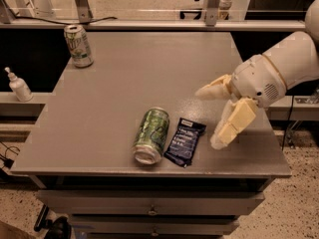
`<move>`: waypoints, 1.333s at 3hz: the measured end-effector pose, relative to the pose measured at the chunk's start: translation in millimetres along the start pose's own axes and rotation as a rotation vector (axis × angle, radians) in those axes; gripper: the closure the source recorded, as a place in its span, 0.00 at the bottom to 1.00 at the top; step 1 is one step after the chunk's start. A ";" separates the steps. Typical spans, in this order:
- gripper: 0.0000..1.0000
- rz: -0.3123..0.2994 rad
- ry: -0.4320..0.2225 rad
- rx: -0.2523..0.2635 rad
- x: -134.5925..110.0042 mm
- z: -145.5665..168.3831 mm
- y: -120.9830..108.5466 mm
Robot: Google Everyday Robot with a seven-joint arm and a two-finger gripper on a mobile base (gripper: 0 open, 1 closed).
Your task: Move rxbar blueberry near green can
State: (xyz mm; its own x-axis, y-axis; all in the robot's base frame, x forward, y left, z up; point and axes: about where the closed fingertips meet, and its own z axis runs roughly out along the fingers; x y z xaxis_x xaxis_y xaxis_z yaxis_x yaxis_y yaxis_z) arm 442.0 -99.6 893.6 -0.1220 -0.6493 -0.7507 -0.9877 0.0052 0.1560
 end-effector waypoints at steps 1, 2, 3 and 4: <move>0.00 0.005 0.008 0.014 2.9 -3.8 -3.8; 0.00 0.014 0.039 0.099 17.2 -29.0 -24.7; 0.00 0.026 0.063 0.283 41.4 -85.2 -64.6; 0.00 0.005 0.033 0.445 41.0 -134.2 -100.1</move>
Offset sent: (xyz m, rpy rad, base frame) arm 0.0597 -0.0884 0.0071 -0.1240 -0.1311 -0.1888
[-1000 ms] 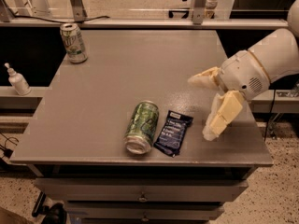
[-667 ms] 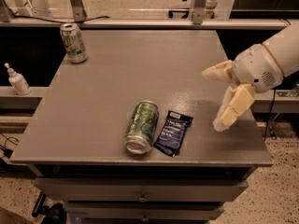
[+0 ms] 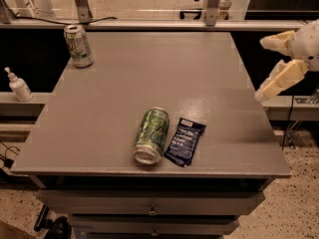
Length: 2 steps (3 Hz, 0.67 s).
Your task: Move rxbar blueberry near green can
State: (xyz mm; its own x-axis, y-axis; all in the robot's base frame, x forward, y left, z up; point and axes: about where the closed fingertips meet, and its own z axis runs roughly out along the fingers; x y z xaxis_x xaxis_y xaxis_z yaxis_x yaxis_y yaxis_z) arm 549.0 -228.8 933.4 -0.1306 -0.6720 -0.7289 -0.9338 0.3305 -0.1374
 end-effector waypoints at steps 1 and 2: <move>0.00 -0.019 -0.066 0.131 -20.3 -20.6 -44.7; 0.00 -0.027 -0.078 0.156 -26.4 -26.1 -51.8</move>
Offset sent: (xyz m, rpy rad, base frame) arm 0.0353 -0.0139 0.0325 0.0361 -0.1148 -0.0693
